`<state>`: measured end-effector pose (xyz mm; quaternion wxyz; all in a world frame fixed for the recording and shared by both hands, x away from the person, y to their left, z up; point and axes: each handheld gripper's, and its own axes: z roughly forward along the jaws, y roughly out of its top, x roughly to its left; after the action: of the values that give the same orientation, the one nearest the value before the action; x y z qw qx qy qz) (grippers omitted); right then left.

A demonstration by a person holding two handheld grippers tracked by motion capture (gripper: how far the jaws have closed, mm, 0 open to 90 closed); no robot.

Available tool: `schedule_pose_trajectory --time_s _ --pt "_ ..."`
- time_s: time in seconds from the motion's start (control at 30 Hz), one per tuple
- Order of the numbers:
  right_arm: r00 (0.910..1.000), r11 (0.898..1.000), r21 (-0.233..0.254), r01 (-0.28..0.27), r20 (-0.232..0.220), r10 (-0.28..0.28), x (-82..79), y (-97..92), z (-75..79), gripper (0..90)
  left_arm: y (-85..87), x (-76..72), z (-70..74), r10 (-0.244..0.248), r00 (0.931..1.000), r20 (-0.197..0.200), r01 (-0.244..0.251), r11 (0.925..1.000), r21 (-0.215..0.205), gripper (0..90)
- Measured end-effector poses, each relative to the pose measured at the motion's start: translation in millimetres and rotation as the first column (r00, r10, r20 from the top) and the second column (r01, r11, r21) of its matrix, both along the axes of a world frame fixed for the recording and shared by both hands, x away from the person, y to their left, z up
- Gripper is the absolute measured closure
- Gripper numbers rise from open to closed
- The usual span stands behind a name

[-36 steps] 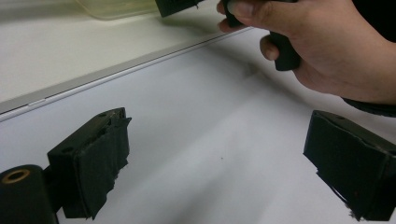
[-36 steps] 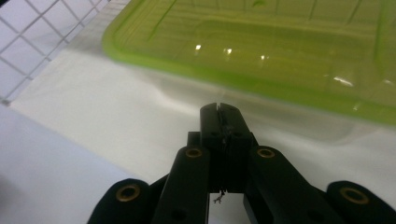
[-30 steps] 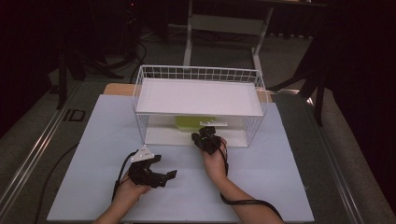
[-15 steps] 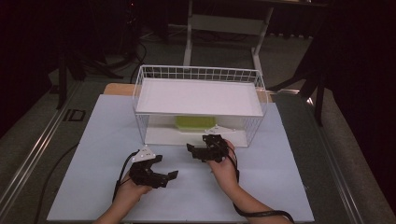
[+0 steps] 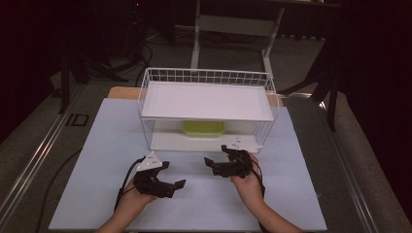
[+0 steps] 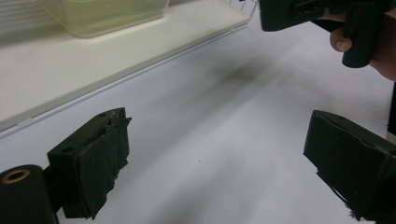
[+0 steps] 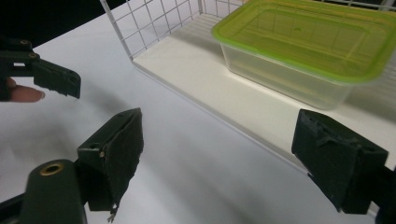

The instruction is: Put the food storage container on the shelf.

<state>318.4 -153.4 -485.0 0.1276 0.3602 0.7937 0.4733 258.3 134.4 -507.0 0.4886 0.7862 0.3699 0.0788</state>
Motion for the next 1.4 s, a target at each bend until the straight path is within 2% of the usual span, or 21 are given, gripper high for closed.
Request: schedule_pose_trajectory --time_s 0.1,0.23,0.47,0.67,0.83,1.2,1.4 --pt "1.0 1.0 0.01 -0.008 0.001 0.008 -4.4 -4.9 -0.1 16.7 2.4 -3.0 0.0 -0.002 1.0 -0.003 0.002 1.0 -0.001 7.7" --pt "0.9996 1.0 -0.013 -0.021 0.02 0.021 -14.9 -15.5 -0.5 17.0 7.5 -9.3 0.4 -0.003 1.0 -0.005 0.003 1.0 -0.007 7.7" --pt "0.9992 0.999 -0.037 -0.034 0.018 0.035 -29.2 -30.0 -0.2 16.9 13.8 -17.7 0.2 -0.015 0.9999 -0.006 0.015 0.9999 -0.007 7.7" --pt "0.9993 0.999 -0.037 -0.037 0.008 0.037 -39.5 -45.6 -0.2 16.9 20.7 -24.0 1.4 -0.014 0.9999 -0.003 0.014 0.9998 -0.01 7.7" --pt "0.9995 0.999 -0.039 -0.026 0.015 0.026 -47.2 -60.0 1.9 16.9 25.7 -29.4 2.1 -0.012 0.9999 -0.003 0.012 0.9999 -0.011 7.7" --pt "0.9997 1.0 -0.016 -0.008 -0.021 0.007 -63.4 -83.8 0.0 16.9 36.8 -38.8 1.4 -0.002 1.0 -0.004 0.002 0.9999 -0.011 7.7" --pt "0.9998 1.0 -0.025 -0.003 -0.017 0.003 -68.9 -95.1 -1.8 16.8 42.3 -42.1 -0.2 0.008 0.9999 0.009 -0.008 0.9999 -0.013 7.6"
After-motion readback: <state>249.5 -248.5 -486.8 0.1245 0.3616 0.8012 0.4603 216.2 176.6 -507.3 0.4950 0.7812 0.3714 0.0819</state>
